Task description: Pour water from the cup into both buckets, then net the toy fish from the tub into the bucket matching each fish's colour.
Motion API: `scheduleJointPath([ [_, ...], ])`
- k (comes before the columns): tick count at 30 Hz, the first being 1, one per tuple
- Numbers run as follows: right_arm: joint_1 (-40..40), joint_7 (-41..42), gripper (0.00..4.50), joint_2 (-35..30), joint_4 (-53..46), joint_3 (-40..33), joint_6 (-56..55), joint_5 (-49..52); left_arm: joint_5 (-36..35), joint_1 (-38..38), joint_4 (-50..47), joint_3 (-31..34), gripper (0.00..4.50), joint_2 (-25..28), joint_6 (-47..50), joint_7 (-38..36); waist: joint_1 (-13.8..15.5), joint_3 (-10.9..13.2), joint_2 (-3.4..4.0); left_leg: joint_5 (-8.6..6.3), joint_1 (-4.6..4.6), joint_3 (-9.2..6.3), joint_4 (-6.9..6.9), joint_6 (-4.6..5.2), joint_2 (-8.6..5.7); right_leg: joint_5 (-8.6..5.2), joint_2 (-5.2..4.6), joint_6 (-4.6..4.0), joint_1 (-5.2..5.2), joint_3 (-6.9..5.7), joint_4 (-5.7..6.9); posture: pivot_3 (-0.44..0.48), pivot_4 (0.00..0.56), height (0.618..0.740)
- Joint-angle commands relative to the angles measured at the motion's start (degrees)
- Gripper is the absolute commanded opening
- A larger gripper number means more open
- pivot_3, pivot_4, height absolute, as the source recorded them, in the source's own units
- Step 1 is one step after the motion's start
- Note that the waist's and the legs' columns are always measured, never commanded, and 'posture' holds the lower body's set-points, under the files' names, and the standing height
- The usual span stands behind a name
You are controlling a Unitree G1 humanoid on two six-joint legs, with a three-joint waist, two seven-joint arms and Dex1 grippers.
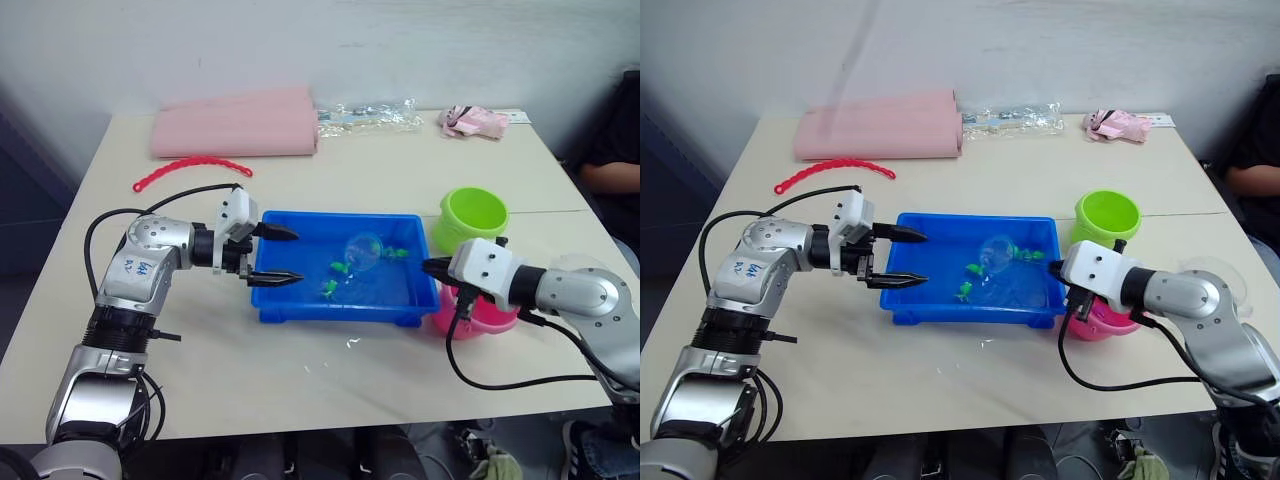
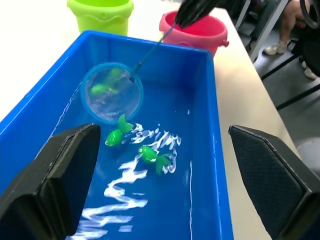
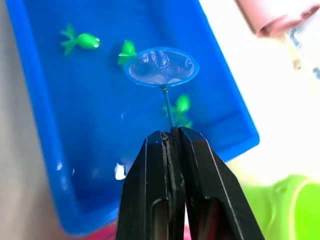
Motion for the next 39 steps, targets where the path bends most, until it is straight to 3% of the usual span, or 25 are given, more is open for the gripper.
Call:
scheduleJointPath([
  [1,-3.1,0.1,0.0,1.4,2.1,3.6,-2.3,-4.2,0.0,1.3,0.4,2.3,4.47,3.0,-1.2,-0.7,0.0,0.0,0.0,0.0,0.0,0.0,-0.03,0.0,0.0,0.0,0.0,0.0,-0.01,0.0,-0.01,0.0,0.15,0.738],
  [11,-6.5,0.0,0.0,5.6,9.2,8.9,-10.3,-11.6,-0.5,3.0,-0.9,3.6,4.47,5.7,-1.3,0.1,0.1,0.0,0.0,-0.01,-0.03,0.05,-0.03,-0.01,-0.02,0.0,-0.02,0.0,-0.03,0.01,-0.01,0.0,0.15,0.738],
  [23,-9.9,-0.3,0.0,12.7,9.1,12.3,-4.4,-13.7,0.1,4.3,-0.5,4.0,4.47,9.2,-1.5,-1.0,-0.2,0.0,0.0,-0.02,-0.02,0.08,-0.04,-0.03,0.01,0.0,0.02,0.0,-0.07,0.03,0.02,0.0,0.15,0.738],
  [29,-12.2,0.8,0.0,14.6,6.7,9.5,0.9,-9.9,0.6,5.0,0.5,4.4,4.47,11.0,-2.1,-1.5,0.0,0.0,0.0,-0.02,-0.03,0.07,-0.04,-0.03,0.01,0.0,0.01,0.0,-0.09,0.03,0.01,0.0,0.15,0.738],
  [34,-13.2,1.1,0.0,13.9,5.7,7.6,3.8,-8.5,0.3,5.2,0.8,4.8,4.47,11.4,-2.4,-1.0,-0.1,0.0,0.0,-0.02,-0.04,0.08,-0.06,-0.03,0.0,0.0,0.01,0.0,-0.08,0.03,0.01,0.0,0.15,0.738],
  [39,-13.1,1.0,0.0,10.9,8.5,10.2,-2.5,-13.4,0.0,5.5,0.0,5.0,4.47,11.3,-2.0,-0.5,0.0,0.0,0.0,-0.03,-0.04,0.11,-0.08,-0.04,0.0,0.0,0.01,0.0,-0.12,0.05,0.0,0.0,0.15,0.738],
])
